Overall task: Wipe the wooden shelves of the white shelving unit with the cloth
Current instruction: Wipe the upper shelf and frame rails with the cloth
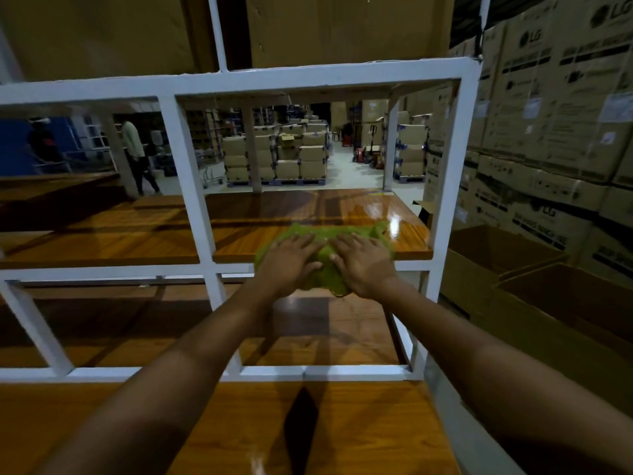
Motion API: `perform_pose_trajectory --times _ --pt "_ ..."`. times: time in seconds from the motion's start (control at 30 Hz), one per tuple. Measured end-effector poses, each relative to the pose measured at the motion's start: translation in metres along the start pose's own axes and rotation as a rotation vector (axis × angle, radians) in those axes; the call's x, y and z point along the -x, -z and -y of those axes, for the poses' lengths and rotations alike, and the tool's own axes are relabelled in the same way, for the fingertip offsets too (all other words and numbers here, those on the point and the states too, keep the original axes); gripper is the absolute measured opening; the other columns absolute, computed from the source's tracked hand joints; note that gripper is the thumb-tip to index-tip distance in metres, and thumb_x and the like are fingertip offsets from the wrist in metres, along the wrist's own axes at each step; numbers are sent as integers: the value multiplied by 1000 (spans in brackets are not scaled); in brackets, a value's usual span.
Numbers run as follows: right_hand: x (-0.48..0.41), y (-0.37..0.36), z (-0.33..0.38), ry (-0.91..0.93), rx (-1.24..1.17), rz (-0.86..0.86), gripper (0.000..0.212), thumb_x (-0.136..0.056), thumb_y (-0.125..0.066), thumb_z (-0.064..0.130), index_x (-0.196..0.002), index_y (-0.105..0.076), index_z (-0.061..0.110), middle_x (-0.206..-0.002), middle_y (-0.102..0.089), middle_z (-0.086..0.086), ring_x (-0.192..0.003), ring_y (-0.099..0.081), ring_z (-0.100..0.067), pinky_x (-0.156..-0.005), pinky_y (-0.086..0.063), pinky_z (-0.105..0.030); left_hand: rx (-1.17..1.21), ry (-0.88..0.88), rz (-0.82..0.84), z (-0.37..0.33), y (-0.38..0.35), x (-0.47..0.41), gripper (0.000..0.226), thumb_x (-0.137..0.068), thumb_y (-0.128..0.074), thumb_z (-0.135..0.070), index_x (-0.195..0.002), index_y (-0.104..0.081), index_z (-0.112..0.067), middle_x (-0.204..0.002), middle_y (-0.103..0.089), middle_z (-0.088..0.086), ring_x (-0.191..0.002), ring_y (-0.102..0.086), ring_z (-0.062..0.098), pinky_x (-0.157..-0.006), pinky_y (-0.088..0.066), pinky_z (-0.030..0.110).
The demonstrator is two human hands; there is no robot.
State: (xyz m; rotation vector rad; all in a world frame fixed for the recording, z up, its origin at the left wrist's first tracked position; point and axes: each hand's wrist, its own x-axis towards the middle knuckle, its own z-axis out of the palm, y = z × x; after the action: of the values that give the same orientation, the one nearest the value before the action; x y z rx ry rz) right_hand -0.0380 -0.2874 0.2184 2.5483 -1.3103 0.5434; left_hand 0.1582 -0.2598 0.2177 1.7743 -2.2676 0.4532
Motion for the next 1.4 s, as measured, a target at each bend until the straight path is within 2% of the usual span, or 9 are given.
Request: perform_pose_trajectory --times 0.13,0.43,0.57,0.77,1.0,1.1,1.2,1.3,1.4 --pt "6 1 -10 102 56 23 50 -105 -35 40 -153 -30 29 -157 -35 -1 -143 -32 -25 -111 -27 -43 -85 14 3 0 6 15 56 -103 -41 -37 -154 -19 -37 -162 -22 2 -147 -21 30 -116 -20 41" --pt "-34 -17 77 39 45 -11 47 -99 -47 43 -144 -47 29 -149 -49 -4 -134 -44 -27 -104 -33 -41 61 110 -40 57 6 35 54 -101 -44 -42 -150 -35 -24 -156 -35 8 -143 -31 31 -115 -29 42" --pt "-53 -19 105 53 -48 -3 46 -102 -41 46 -144 -46 31 -151 -46 -2 -137 -42 -26 -106 -31 -41 43 93 -66 92 9 46 52 -99 -50 -39 -146 -42 -19 -150 -43 12 -135 -41 32 -109 -33 40" --pt "-68 -10 92 -18 -71 151 60 -100 -24 62 -149 -39 31 -157 -37 1 -144 -33 -23 -115 -27 -44 34 25 69 103 24 34 55 -99 -46 -44 -149 -35 -26 -146 -44 10 -128 -45 31 -102 -41 41" --pt "-59 -18 96 -174 -80 61 69 -94 -11 62 -141 -50 30 -150 -47 2 -141 -38 -20 -112 -30 -50 34 -43 81 89 13 37 59 -99 -36 -43 -153 -25 -23 -156 -32 15 -141 -30 40 -115 -26 50" --pt "-45 -16 92 -157 -68 -67 60 -97 -18 55 -133 -59 31 -139 -59 3 -131 -50 -20 -104 -40 -43 89 -99 48 88 16 43 56 -102 -40 -33 -154 -26 -19 -158 -29 13 -142 -28 36 -116 -23 43" --pt "-35 -5 94 -148 -118 -143 39 -102 -36 45 -119 -68 30 -116 -71 -2 -103 -65 -27 -79 -49 -36 210 -165 43 97 24 49 54 -97 -44 -14 -150 -37 -15 -153 -37 15 -139 -34 34 -115 -25 38" --pt "-23 6 103 -196 -162 -167 31 -103 -44 35 -101 -72 22 -95 -72 -8 -86 -66 -30 -64 -39 -33 324 -172 4 101 34 60 53 -87 -49 2 -139 -53 -9 -143 -51 15 -133 -43 31 -111 -32 37" --pt "-9 19 115 -271 -139 -124 31 -102 -47 33 -94 -72 16 -90 -70 -11 -84 -64 -32 -63 -36 -32 338 -160 -94 95 43 69 45 -82 -54 8 -121 -68 -10 -123 -66 14 -117 -58 30 -98 -46 39"
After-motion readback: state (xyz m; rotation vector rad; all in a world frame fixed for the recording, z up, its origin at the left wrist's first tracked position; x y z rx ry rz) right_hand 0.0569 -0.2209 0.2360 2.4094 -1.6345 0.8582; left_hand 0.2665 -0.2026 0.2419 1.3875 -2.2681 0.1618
